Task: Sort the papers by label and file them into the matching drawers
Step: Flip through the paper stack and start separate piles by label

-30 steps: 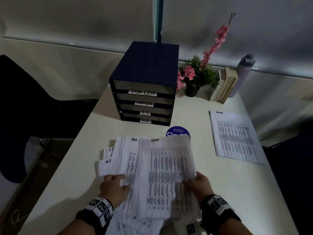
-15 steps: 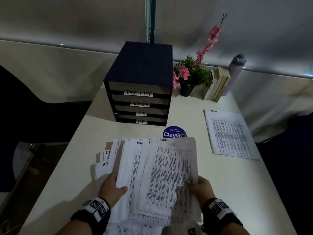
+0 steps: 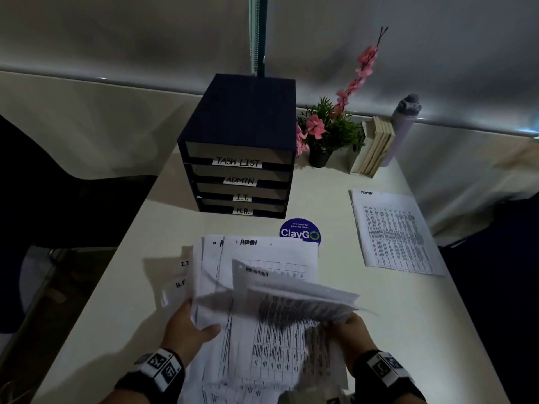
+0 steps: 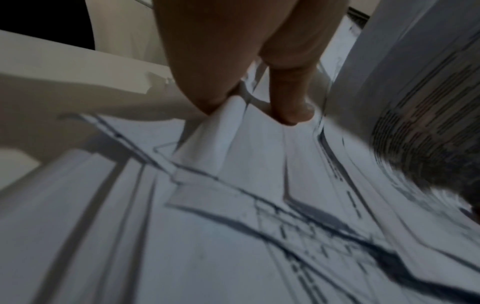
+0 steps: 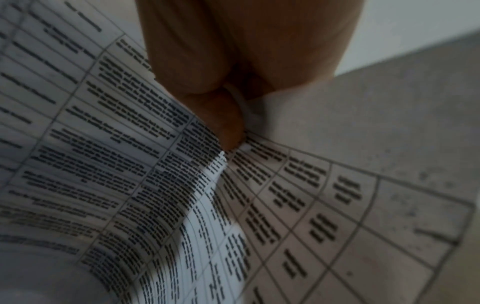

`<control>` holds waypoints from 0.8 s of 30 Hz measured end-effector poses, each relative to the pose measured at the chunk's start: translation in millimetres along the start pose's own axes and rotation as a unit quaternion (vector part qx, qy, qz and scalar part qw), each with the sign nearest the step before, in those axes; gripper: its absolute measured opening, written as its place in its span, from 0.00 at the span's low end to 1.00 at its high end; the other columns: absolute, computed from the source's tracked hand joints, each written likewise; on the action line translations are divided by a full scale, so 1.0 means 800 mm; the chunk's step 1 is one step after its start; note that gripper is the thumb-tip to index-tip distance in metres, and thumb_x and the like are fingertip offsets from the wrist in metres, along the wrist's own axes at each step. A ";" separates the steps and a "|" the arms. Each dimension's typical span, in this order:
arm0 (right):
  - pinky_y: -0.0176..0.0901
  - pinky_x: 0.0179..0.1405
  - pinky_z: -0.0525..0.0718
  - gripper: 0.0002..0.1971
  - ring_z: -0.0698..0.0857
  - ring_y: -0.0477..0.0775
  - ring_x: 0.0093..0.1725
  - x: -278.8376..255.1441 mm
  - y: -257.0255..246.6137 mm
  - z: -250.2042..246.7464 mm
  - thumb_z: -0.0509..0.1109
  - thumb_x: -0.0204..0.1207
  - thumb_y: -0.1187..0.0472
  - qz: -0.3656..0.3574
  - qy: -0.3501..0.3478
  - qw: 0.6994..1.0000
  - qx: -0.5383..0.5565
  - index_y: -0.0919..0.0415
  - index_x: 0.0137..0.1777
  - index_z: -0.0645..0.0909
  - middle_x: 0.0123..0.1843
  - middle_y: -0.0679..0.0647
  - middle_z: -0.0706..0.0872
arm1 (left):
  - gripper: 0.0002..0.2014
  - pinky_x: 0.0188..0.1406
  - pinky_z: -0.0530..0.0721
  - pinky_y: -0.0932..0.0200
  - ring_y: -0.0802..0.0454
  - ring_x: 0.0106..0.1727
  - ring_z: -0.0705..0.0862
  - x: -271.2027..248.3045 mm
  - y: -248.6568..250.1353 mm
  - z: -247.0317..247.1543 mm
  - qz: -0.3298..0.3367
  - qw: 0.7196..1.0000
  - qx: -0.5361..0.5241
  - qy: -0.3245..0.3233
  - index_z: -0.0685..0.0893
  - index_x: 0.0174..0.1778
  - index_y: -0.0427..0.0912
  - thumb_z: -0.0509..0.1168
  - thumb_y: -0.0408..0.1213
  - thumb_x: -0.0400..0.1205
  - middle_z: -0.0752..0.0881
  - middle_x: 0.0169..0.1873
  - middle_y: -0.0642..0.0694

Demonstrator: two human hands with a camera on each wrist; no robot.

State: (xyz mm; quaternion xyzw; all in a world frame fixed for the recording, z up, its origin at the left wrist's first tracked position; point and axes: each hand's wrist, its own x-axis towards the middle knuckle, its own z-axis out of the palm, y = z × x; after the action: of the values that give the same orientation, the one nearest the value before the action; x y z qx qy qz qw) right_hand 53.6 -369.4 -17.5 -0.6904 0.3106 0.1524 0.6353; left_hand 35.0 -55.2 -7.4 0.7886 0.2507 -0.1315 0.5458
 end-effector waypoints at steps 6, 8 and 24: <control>0.77 0.50 0.85 0.20 0.88 0.75 0.43 -0.010 -0.018 0.007 0.73 0.57 0.71 -0.043 -0.053 0.997 0.041 0.67 0.52 0.81 0.45 0.75 0.88 | 0.23 0.53 0.82 0.55 0.64 0.49 0.87 -0.001 0.001 0.007 0.019 0.997 -0.058 -0.047 0.80 0.56 0.49 0.75 0.23 0.71 0.88 0.49 0.51; 0.75 0.50 0.86 0.26 0.88 0.71 0.44 -0.005 -0.018 0.008 0.73 0.59 0.75 -0.046 -0.069 0.994 0.068 0.60 0.59 0.76 0.49 0.70 0.88 | 0.20 0.65 0.78 0.51 0.57 0.57 0.84 -0.001 0.008 0.010 0.017 0.997 -0.042 -0.064 0.77 0.59 0.53 0.74 0.33 0.75 0.85 0.55 0.55; 0.57 0.55 0.87 0.20 0.83 0.60 0.60 -0.042 -0.101 0.044 0.69 0.71 0.62 -0.348 -0.102 0.932 0.019 0.45 0.61 0.71 0.60 0.56 0.80 | 0.29 0.73 0.73 0.45 0.53 0.69 0.77 -0.014 0.108 0.026 0.161 0.966 -0.199 0.024 0.66 0.75 0.55 0.68 0.48 0.79 0.76 0.71 0.54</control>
State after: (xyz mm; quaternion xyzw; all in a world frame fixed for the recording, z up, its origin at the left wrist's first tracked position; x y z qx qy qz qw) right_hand 84.8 -327.2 61.2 -0.7241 -0.0130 -0.0145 0.6894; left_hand 73.2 -101.3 59.3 0.6968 0.1546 0.0298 0.6998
